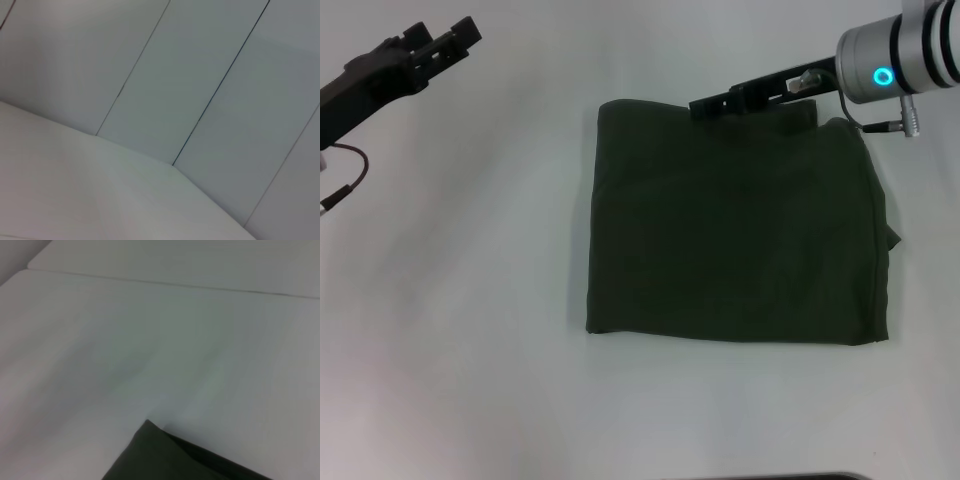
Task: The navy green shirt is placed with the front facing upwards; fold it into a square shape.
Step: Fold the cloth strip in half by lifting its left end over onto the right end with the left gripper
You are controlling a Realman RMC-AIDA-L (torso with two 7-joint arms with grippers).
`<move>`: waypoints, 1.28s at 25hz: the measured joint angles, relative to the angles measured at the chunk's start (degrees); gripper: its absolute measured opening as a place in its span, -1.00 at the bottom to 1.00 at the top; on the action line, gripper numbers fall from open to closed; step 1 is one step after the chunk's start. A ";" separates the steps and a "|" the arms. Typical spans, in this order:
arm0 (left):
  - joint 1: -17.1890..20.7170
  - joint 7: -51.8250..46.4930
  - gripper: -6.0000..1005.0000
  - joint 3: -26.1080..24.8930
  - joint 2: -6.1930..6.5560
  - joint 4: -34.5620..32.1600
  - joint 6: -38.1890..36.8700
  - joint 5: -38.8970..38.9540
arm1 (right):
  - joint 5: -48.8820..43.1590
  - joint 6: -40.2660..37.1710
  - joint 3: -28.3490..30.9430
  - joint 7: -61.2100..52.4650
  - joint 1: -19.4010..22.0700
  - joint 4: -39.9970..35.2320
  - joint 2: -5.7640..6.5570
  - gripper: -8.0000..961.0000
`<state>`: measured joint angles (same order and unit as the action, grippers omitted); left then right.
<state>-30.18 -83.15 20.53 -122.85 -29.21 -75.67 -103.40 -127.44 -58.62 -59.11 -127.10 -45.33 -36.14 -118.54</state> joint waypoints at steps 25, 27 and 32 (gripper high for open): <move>-0.32 -0.21 0.89 0.38 -0.10 0.47 0.31 0.05 | -0.67 0.45 -0.20 0.83 -1.68 3.21 -0.15 0.29; -0.32 -0.24 0.89 0.38 -0.10 0.47 0.39 0.05 | -0.69 0.40 -0.19 0.49 -1.69 3.21 0.04 0.26; -0.30 -0.17 0.89 0.22 -0.22 0.47 0.44 0.05 | -0.71 0.35 -0.16 0.29 -1.75 3.23 0.25 -0.11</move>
<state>-30.47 -83.31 20.75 -123.07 -28.74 -75.23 -103.35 -128.15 -58.27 -59.27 -126.80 -47.08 -32.91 -118.29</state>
